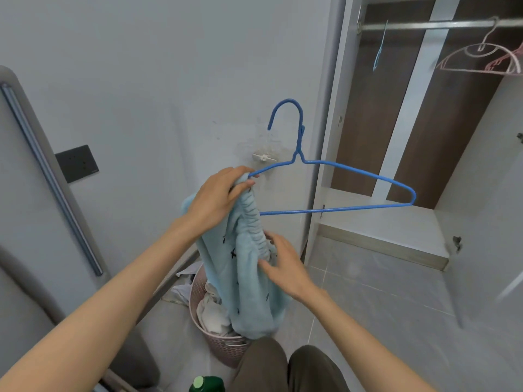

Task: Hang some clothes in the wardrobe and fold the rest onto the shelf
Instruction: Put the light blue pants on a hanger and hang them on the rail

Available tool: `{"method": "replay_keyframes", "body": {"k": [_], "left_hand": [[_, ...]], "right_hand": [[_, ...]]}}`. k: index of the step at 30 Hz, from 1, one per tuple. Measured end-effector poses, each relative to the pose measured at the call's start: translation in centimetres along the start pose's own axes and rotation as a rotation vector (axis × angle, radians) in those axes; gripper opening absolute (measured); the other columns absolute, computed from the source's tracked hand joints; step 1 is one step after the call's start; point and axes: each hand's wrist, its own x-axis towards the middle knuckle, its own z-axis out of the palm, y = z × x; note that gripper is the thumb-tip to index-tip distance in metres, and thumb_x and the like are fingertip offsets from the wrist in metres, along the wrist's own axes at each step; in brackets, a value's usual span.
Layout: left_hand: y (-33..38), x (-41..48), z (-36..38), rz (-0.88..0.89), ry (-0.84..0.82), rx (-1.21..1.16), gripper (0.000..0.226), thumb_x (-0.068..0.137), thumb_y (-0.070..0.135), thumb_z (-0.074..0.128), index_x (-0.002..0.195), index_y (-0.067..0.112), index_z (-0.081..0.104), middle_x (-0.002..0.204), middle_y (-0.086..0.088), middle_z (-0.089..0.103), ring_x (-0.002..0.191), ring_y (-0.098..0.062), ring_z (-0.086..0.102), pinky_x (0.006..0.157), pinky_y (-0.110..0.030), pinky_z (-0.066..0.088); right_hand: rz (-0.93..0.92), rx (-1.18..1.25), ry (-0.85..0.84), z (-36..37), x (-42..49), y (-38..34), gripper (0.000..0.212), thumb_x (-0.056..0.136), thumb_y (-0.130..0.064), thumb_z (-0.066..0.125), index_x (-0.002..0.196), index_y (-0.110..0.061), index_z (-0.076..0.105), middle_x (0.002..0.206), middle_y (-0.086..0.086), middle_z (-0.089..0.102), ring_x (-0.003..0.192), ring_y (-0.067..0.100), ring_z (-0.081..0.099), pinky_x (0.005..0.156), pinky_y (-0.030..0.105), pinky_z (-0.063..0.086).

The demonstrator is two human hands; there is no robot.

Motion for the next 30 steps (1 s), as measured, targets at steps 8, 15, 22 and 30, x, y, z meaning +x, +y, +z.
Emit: {"method": "replay_keyframes", "body": {"k": [8,15,22,30], "left_hand": [[-1.3,-1.0,-0.9,-0.027,0.020,-0.027,0.023,0.100,0.034,0.043,0.115,0.029,0.060,0.095,0.002,0.062,0.091,-0.013,0.055,0.085,-0.034,0.044],[-2.3,-1.3,1.0,-0.026,0.030,0.040,0.041,0.094,0.037,0.036,0.127,0.027,0.059,0.076,0.005,0.048,0.076,-0.015,0.048,0.070,-0.026,0.036],[-4.5,-2.3,2.2,-0.023,-0.043,0.113,0.037,0.094,0.033,0.039,0.121,0.029,0.063,0.078,0.004,0.049,0.074,-0.018,0.052,0.069,-0.035,0.042],[-4.3,-2.9,3.7,0.045,-0.037,0.358,0.031,0.096,0.027,0.045,0.116,0.021,0.068,0.070,-0.004,0.050,0.063,-0.029,0.053,0.054,-0.036,0.042]], "right_hand": [[0.181,-0.064,-0.448,0.6,0.2,3.6,0.031,0.092,-0.013,0.052,0.123,-0.018,0.056,0.113,-0.001,0.062,0.102,0.019,0.058,0.081,0.022,0.045],[0.491,-0.745,-0.338,-3.8,-2.0,9.2,0.056,0.096,-0.009,0.041,0.145,-0.035,0.037,0.149,-0.001,0.041,0.139,0.024,0.035,0.116,0.053,0.016],[0.490,-0.916,0.021,-12.2,-1.1,10.2,0.027,0.096,-0.018,0.037,0.114,-0.019,0.057,0.132,0.002,0.052,0.132,0.020,0.038,0.114,0.062,0.008],[0.247,-0.883,0.327,-15.0,1.3,8.0,0.026,0.093,-0.013,0.047,0.113,-0.011,0.062,0.127,0.004,0.058,0.128,0.022,0.043,0.116,0.051,0.004]]}}
